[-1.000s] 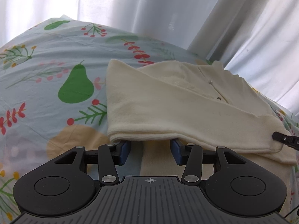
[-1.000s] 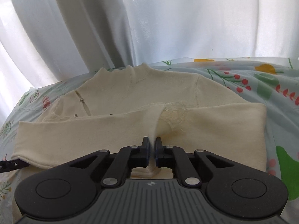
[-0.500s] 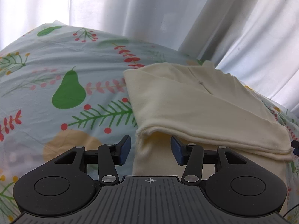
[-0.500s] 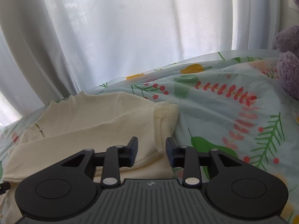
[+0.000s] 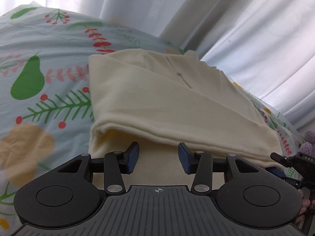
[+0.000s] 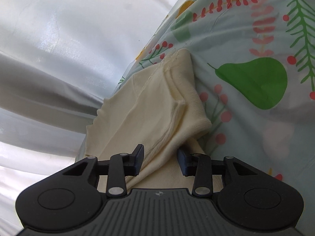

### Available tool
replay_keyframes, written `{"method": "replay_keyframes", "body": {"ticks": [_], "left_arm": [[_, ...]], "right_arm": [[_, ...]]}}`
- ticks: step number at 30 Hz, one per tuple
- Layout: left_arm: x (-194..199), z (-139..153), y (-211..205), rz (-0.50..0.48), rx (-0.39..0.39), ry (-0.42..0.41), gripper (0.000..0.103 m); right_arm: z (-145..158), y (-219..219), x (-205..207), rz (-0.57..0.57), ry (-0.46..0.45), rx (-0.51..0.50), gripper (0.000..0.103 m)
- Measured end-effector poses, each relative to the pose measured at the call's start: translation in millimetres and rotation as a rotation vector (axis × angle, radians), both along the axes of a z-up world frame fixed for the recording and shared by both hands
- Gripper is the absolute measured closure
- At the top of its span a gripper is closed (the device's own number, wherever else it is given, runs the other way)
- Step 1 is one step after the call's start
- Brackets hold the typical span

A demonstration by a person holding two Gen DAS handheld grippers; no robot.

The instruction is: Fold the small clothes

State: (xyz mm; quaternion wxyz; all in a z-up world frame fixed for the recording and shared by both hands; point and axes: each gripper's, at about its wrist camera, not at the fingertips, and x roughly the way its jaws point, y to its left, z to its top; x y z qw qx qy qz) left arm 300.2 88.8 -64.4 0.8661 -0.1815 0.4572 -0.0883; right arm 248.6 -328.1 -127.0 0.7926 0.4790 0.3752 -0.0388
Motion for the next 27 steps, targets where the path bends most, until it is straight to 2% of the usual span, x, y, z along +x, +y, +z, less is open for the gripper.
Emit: {"method": "replay_keyframes", "body": {"ticks": [2,5,9,15,18,20,22,24,27], "left_arm": [[3.9,-1.3,2.8,0.017,-0.012,-0.004,0.061],[11.3,-1.4,4.2,0.038,-0.005,-0.010,0.064],[21.1,0.0,-0.1,0.051,0.038,-0.028,0.066],[29.0,-3.1,-6.8,0.040,0.114,-0.087,0.067],[22.7,-0.2,-7.5,0.018,0.133,-0.078,0.066],[13.9,5.9,-6.8,-0.016,0.139,-0.070,0.063],[2.7,16.0,-5.4,-0.069,0.120,-0.074,0.061],[-5.8,28.1,-4.3,-0.093,0.100,-0.097,0.057],[-5.5,41.5,-6.5,-0.079,0.093,-0.144,0.051]], "right_arm": [[0.1,-0.3,2.9,-0.018,0.003,-0.024,0.091],[-3.8,-1.6,10.4,-0.024,0.016,-0.032,0.095],[2.4,1.0,20.7,-0.008,0.001,-0.105,0.096],[-0.2,-6.6,38.6,-0.027,-0.025,-0.110,0.096],[-2.0,-10.6,37.5,-0.022,-0.028,-0.084,0.095],[3.3,-10.9,31.7,0.032,-0.015,-0.074,0.084],[15.1,-8.1,21.6,0.099,-0.024,-0.113,0.075],[31.8,-4.9,7.9,0.143,-0.062,-0.177,0.073],[49.3,-2.1,-0.7,0.155,-0.094,-0.245,0.072]]}}
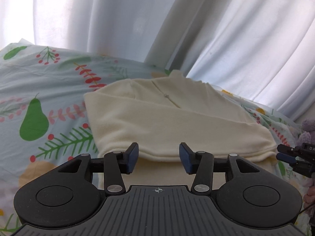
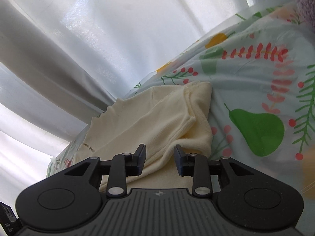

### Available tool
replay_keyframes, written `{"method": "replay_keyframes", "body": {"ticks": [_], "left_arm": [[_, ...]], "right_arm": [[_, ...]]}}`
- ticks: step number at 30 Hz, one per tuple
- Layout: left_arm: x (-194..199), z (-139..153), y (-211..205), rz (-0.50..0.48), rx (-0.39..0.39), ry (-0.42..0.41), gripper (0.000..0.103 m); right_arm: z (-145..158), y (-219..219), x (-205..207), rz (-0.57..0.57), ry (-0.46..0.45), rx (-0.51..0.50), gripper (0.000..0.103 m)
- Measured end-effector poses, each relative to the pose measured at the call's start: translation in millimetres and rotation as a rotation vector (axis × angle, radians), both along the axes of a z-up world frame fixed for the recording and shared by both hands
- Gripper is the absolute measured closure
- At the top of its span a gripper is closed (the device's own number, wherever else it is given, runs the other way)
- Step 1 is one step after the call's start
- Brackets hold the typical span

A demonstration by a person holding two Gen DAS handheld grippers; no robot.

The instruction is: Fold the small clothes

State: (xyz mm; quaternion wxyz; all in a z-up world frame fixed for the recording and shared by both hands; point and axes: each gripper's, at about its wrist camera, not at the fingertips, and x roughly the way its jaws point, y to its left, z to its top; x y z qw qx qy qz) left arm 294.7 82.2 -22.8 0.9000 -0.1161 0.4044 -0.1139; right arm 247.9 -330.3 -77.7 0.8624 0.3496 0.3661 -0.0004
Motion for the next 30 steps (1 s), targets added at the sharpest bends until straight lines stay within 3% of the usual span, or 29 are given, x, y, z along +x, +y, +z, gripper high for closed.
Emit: {"method": "replay_keyframes", "body": {"ticks": [6,9,10,15,20,26,30], "left_arm": [[25.0,-7.2,-22.3,0.045,0.047,0.054,0.051],[29.5,-15.4,-29.6,0.043,0.088,0.086,0.051],[30.2,-18.1,-30.3,0.045,0.098,0.094,0.051],[31.9,-25.5,-29.0,0.058,0.102,0.114,0.051],[32.0,-26.3,-29.5,0.048,0.120,0.111,0.051],[29.4,-22.7,-20.6,0.064,0.139,0.101,0.052],[33.6,-31.0,-12.9,0.081,0.134,0.133,0.052]], "right_arm": [[-11.4,9.5,25.6,0.008,0.007,0.082,0.072],[-29.5,14.0,35.9,-0.024,0.072,0.051,0.072],[-35.0,12.9,37.1,-0.034,0.087,0.059,0.077],[-42.9,4.5,37.5,-0.074,0.062,0.130,0.081],[-46.6,9.7,42.1,-0.083,0.042,0.087,0.096],[-35.3,11.5,31.2,-0.086,0.003,0.053,0.097],[-40.8,9.9,31.4,-0.071,0.040,-0.022,0.097]]}}
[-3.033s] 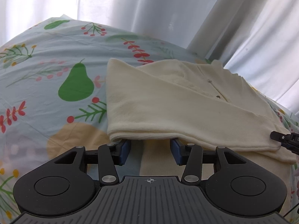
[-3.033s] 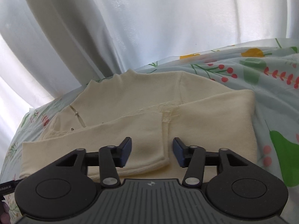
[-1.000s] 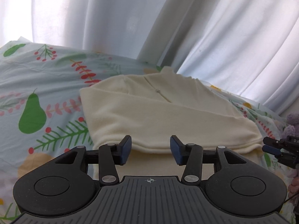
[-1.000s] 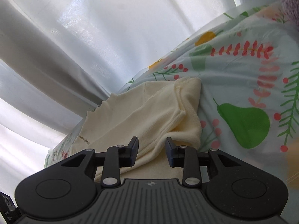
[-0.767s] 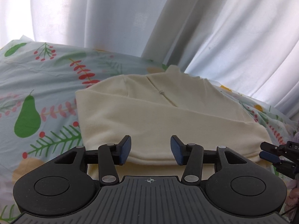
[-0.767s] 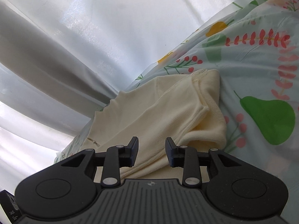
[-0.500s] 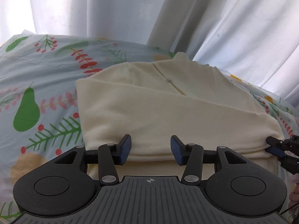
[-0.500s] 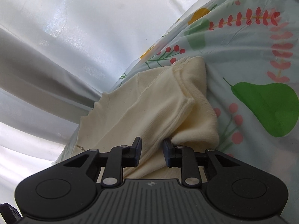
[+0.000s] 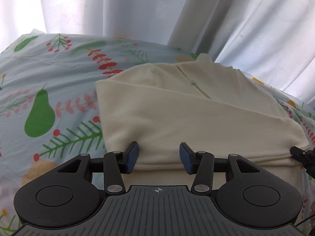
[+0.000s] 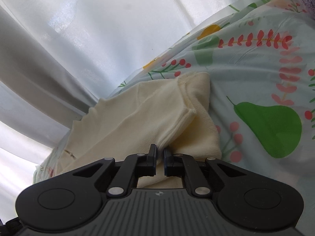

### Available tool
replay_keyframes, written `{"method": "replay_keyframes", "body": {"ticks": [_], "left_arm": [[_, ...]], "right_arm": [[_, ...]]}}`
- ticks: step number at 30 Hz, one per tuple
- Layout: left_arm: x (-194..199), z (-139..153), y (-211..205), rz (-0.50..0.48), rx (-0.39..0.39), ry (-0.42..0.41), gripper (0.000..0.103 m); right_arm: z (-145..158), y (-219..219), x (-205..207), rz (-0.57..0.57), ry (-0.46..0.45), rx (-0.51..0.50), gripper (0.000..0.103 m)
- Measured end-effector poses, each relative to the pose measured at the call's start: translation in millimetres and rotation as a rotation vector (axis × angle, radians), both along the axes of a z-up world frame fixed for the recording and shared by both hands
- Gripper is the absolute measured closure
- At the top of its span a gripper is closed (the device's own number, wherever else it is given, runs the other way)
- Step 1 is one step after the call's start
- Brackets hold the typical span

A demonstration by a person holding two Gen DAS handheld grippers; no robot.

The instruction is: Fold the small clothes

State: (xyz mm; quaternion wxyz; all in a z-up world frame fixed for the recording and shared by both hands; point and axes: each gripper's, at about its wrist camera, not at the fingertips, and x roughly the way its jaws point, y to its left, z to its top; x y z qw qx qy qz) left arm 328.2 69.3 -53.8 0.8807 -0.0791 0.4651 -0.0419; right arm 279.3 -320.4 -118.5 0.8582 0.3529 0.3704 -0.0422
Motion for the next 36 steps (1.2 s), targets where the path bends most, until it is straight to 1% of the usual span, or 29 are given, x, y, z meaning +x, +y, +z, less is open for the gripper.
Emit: {"method": "replay_keyframes", "body": {"ticks": [1,3,7,9,10,11,12,13,14,15,17,19,21,23,26,31,33,36], "left_arm": [[0.1,-1.9,0.3,-0.008,0.007,-0.002,0.051],[-1.8,-2.4,-0.1,-0.017,0.022,-0.005,0.051],[-13.9,5.5,2.6,-0.018,0.035,-0.010,0.049],[-25.1,9.7,4.9,-0.020,0.043,-0.014,0.045],[-31.5,11.5,5.8,-0.015,0.058,-0.009,0.036],[-38.4,13.0,6.2,-0.007,0.082,-0.007,0.030],[-50.5,16.1,7.1,-0.001,0.117,-0.020,0.031],[-62.4,19.6,7.6,-0.005,0.143,-0.034,0.031],[-75.1,23.4,8.0,-0.018,0.159,-0.048,0.030],[-88.4,27.2,8.6,-0.037,0.164,-0.054,0.030],[-115.1,32.8,9.7,-0.075,0.158,-0.052,0.028],[-140.6,34.5,12.4,-0.091,0.145,-0.022,0.027],[-164.6,33.4,15.3,-0.091,0.135,0.019,0.027],[-184.4,31.3,18.9,-0.084,0.133,0.058,0.027],[-213.7,23.8,28.9,-0.064,0.119,0.123,0.027],[-246.1,11.7,47.6,-0.020,0.098,0.207,0.029],[-257.9,9.7,53.8,-0.019,0.077,0.225,0.032],[-270.8,5.5,62.0,-0.008,0.009,0.263,0.040]], "right_arm": [[-0.8,-0.3,0.3,0.005,-0.009,-0.008,0.099],[2.3,4.9,1.4,0.028,-0.014,-0.066,0.099],[12.0,14.9,-4.7,0.052,0.001,-0.164,0.094],[16.3,15.6,-12.4,0.053,0.012,-0.224,0.094],[19.0,16.0,-17.4,0.056,0.012,-0.259,0.094],[23.8,19.1,-23.9,0.074,0.011,-0.317,0.091],[29.6,24.9,-30.5,0.106,0.011,-0.384,0.088],[34.2,30.6,-37.2,0.133,0.015,-0.440,0.077],[39.8,38.2,-48.1,0.178,0.020,-0.493,0.070],[43.8,43.7,-59.3,0.225,0.014,-0.508,0.070],[51.1,52.7,-89.7,0.336,0.001,-0.489,0.070],[55.6,59.7,-120.8,0.419,0.016,-0.452,0.070],[55.8,61.7,-153.6,0.482,0.043,-0.418,0.070],[53.1,59.3,-183.8,0.514,0.079,-0.391,0.070],[46.1,54.9,-219.6,0.505,0.153,-0.355,0.070],[40.5,40.6,-260.1,0.466,0.211,-0.282,0.069],[37.7,36.6,-272.2,0.464,0.232,-0.254,0.069],[34.0,30.7,-282.7,0.452,0.244,-0.219,0.069]]}}
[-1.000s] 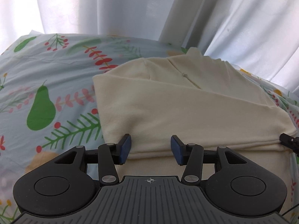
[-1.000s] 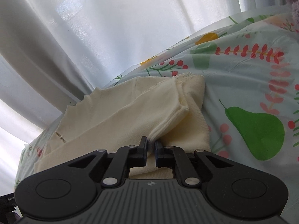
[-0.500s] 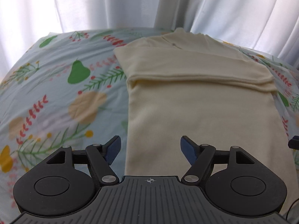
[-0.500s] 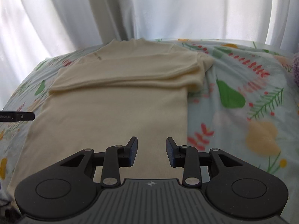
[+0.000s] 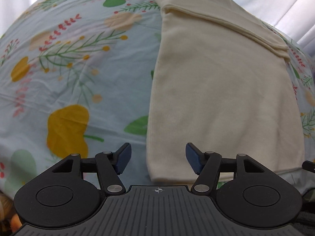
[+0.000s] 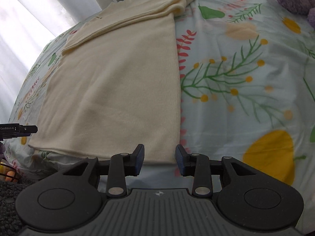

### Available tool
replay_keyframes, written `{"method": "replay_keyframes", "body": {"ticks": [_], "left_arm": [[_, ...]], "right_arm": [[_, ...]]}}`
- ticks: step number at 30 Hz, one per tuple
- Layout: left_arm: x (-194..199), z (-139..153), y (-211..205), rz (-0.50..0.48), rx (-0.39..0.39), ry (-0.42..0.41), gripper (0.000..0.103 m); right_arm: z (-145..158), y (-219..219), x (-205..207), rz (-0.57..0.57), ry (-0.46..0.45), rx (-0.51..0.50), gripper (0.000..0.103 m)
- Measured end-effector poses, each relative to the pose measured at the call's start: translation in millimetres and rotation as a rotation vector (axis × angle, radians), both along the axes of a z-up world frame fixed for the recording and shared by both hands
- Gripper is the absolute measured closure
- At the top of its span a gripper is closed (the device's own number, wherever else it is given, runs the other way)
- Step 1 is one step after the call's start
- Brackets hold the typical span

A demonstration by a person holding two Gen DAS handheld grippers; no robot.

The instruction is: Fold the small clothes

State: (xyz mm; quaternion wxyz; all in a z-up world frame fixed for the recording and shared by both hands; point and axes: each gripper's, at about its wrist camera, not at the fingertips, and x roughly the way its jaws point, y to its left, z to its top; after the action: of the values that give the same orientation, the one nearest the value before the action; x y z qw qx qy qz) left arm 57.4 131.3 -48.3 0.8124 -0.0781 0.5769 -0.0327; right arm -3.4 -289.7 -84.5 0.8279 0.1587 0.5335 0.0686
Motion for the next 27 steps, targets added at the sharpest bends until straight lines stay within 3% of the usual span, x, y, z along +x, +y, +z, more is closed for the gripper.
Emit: {"method": "replay_keyframes", "body": {"ticks": [6,9,11,14,18,22,27], "left_arm": [[-7.9,-7.9,6.9,0.038,-0.112,0.031,0.056],[-9.1,-9.6,7.6,0.035,-0.101,0.032,0.070],[-9.3,-9.4,9.4,0.035,-0.104,0.035,0.084],[-9.4,-7.7,11.6,0.041,-0.112,0.032,0.092],[-10.2,-3.4,13.9,0.047,-0.134,0.007,0.094],[-7.9,4.6,15.8,0.055,-0.163,-0.031,0.094],[0.4,29.7,22.1,0.090,-0.226,-0.142,0.094]], "right_arm": [[-13.0,-13.6,-8.9,-0.064,0.021,0.120,0.069],[-16.6,-16.4,-9.4,-0.088,0.022,0.174,0.070],[-18.5,-17.6,-8.3,-0.095,0.022,0.207,0.078],[-22.3,-17.7,-6.5,-0.106,0.027,0.233,0.087],[-23.1,-18.5,-6.6,-0.129,0.015,0.268,0.096],[-18.6,-20.5,-6.4,-0.165,-0.017,0.286,0.097],[-3.1,-23.0,-1.2,-0.200,-0.098,0.282,0.101]]}}
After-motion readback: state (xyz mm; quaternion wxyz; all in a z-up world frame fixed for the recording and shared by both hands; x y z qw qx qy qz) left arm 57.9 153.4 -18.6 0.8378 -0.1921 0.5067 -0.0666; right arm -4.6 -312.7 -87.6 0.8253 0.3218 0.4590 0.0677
